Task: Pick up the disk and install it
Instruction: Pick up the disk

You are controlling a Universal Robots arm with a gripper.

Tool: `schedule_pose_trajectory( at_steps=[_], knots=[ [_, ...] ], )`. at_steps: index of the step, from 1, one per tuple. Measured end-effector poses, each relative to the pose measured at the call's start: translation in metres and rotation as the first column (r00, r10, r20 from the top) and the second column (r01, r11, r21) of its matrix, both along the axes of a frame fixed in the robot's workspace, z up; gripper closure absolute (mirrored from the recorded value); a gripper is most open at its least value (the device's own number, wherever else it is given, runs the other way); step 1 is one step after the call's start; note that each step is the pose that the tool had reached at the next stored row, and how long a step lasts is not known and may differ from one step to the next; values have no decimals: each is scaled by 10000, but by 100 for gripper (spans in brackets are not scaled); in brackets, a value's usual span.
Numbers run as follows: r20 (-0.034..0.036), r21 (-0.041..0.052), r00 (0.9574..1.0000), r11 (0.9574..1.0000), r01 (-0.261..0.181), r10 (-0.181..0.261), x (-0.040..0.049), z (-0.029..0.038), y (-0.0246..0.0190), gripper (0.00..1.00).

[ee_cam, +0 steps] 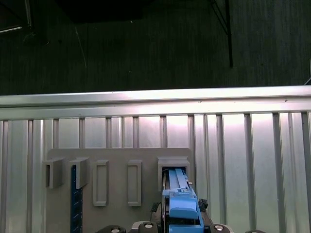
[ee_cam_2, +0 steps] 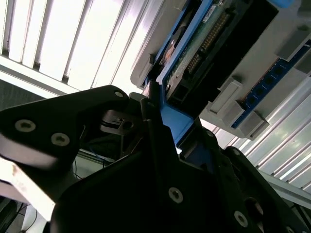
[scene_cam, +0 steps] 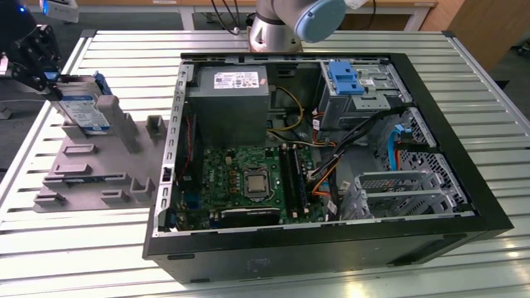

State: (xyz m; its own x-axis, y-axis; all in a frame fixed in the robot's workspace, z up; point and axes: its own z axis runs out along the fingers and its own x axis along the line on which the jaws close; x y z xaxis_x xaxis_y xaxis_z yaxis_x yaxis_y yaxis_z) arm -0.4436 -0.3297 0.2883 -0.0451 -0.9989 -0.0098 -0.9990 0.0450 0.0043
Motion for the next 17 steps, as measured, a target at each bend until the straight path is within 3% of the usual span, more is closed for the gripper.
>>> schedule_pose_trajectory(
  at_steps=[17],
  knots=[
    [0,0,9993,9993,-385,385,0,-1,-6,63]
  ],
)
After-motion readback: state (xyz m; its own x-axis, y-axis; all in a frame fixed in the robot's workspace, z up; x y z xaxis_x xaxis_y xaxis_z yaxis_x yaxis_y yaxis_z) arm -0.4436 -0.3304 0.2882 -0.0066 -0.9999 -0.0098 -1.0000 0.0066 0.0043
